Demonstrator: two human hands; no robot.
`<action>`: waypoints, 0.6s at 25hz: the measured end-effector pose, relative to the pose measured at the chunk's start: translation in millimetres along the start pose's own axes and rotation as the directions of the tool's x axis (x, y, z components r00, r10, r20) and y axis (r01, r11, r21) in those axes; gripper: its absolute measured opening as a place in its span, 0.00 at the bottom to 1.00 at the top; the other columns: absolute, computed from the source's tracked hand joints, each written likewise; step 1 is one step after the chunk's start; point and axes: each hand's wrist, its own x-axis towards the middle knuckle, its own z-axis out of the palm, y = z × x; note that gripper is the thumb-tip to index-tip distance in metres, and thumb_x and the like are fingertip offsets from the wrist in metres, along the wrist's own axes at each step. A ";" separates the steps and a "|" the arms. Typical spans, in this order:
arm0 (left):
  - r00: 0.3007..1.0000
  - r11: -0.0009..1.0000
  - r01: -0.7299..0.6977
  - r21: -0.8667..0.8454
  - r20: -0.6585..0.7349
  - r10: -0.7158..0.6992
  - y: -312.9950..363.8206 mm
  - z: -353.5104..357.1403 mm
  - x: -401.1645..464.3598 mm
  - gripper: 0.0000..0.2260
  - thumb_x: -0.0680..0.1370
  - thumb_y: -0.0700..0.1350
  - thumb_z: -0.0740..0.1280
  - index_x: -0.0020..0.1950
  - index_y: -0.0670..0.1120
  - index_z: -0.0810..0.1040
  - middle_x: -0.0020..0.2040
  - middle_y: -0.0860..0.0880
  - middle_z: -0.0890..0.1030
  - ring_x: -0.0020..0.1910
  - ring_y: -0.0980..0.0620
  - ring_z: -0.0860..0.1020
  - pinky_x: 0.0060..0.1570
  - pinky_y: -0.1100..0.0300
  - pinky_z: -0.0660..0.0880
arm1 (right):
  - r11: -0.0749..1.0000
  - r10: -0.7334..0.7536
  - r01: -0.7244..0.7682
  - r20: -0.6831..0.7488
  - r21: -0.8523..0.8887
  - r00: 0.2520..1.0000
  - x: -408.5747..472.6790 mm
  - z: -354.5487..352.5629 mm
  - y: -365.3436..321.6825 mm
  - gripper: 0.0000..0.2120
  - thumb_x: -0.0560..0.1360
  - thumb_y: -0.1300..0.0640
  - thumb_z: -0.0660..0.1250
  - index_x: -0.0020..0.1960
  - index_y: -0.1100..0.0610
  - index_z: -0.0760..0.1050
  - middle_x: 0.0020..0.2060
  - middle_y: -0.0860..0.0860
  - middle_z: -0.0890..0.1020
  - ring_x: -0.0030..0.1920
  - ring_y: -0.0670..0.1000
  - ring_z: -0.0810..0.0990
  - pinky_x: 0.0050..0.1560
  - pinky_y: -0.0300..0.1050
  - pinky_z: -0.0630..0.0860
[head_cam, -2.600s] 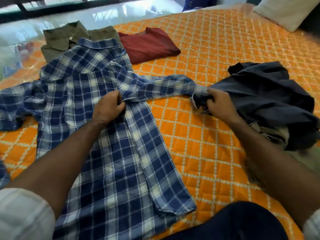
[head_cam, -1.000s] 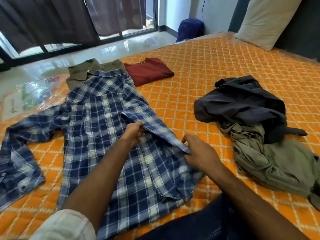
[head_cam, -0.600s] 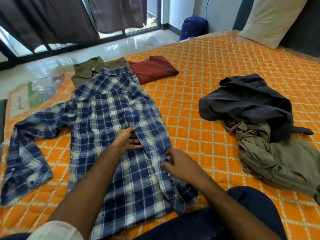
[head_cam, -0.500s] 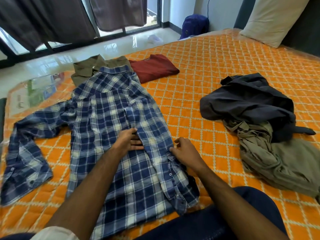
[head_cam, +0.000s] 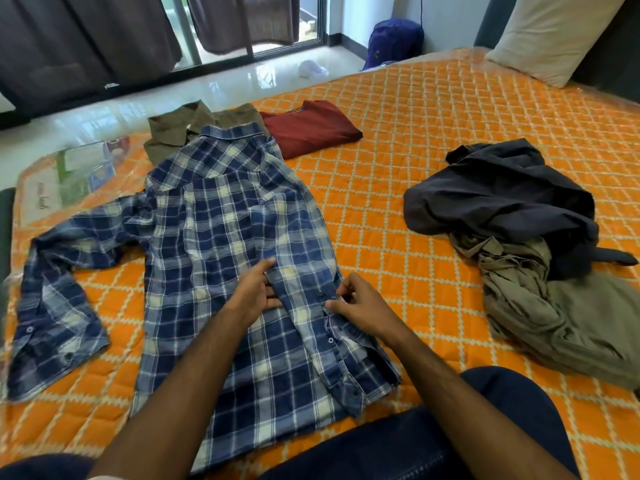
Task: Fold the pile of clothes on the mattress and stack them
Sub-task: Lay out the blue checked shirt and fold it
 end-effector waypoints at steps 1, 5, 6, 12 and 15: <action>0.999 0.995 0.012 0.100 0.051 -0.017 -2.0 1.8 -7.3 0.09 0.82 0.49 0.65 0.57 0.46 0.76 0.50 0.45 0.83 0.47 0.43 0.84 0.39 0.48 0.81 | 1.000 0.017 -0.017 0.024 -0.014 1.000 -2.5 -0.1 -0.5 0.16 0.78 0.48 0.72 0.58 0.53 0.69 0.52 0.54 0.77 0.47 0.53 0.78 0.49 0.55 0.77; 0.978 0.944 0.047 0.327 0.177 -0.110 -13.6 14.8 -32.9 0.16 0.80 0.47 0.70 0.63 0.41 0.75 0.52 0.40 0.86 0.49 0.39 0.85 0.47 0.43 0.83 | 0.977 0.215 -0.215 0.064 0.001 0.975 -2.1 -1.7 -6.3 0.26 0.75 0.49 0.75 0.63 0.55 0.64 0.55 0.50 0.76 0.55 0.53 0.79 0.55 0.54 0.79; 0.970 0.941 0.061 0.332 0.204 -0.135 -17.7 17.8 -39.8 0.16 0.80 0.48 0.69 0.64 0.41 0.75 0.53 0.40 0.85 0.50 0.39 0.85 0.50 0.42 0.82 | 0.957 0.280 -0.285 0.094 0.044 0.955 -3.3 -4.9 -9.3 0.27 0.74 0.48 0.76 0.62 0.57 0.66 0.55 0.51 0.78 0.54 0.52 0.80 0.53 0.53 0.80; 0.905 0.929 0.164 0.332 0.325 -0.276 -61.7 30.0 -77.0 0.26 0.76 0.50 0.75 0.69 0.43 0.69 0.59 0.39 0.83 0.51 0.40 0.84 0.50 0.45 0.82 | 0.875 0.434 -0.470 0.241 0.116 0.868 -27.9 -21.5 2.6 0.38 0.64 0.33 0.78 0.64 0.58 0.78 0.45 0.52 0.80 0.35 0.48 0.75 0.33 0.41 0.72; 0.945 0.917 0.137 0.374 0.227 -0.234 -81.3 34.1 -96.3 0.27 0.75 0.46 0.76 0.68 0.42 0.67 0.62 0.38 0.79 0.49 0.39 0.85 0.44 0.42 0.83 | 0.906 0.423 -0.417 0.207 -0.073 0.882 -47.7 -24.4 12.2 0.34 0.66 0.33 0.77 0.59 0.58 0.80 0.47 0.53 0.83 0.39 0.51 0.79 0.35 0.42 0.74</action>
